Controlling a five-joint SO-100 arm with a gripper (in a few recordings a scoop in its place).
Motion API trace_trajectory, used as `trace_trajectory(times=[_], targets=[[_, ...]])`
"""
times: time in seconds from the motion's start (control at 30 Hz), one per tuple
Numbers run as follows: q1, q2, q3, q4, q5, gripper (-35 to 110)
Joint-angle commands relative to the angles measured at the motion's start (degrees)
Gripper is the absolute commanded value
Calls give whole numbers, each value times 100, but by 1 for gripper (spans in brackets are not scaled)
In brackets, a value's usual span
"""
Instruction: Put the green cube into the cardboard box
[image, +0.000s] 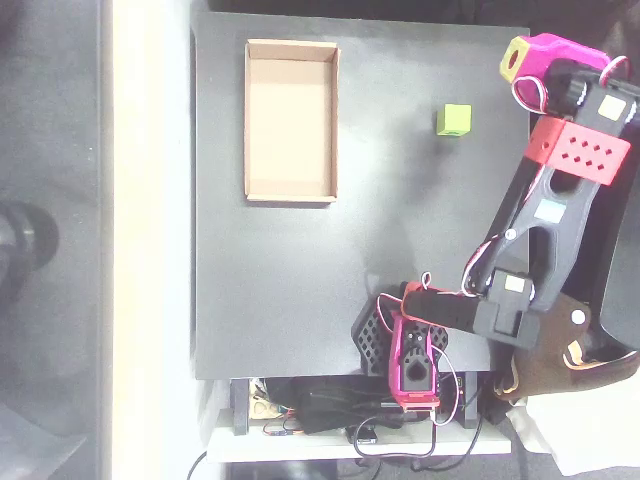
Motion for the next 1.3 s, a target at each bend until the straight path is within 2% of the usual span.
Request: trace_trajectory(times=[0.0, 0.33, 0.63, 0.8, 1.27], targets=[[79, -53, -123, -26, 615, 2], [26, -352, -97, -26, 615, 4], [-9, -387, -35, 35, 615, 27], [-18, -536, 404, 9, 615, 36], [-738, -765, 923, -26, 606, 37]])
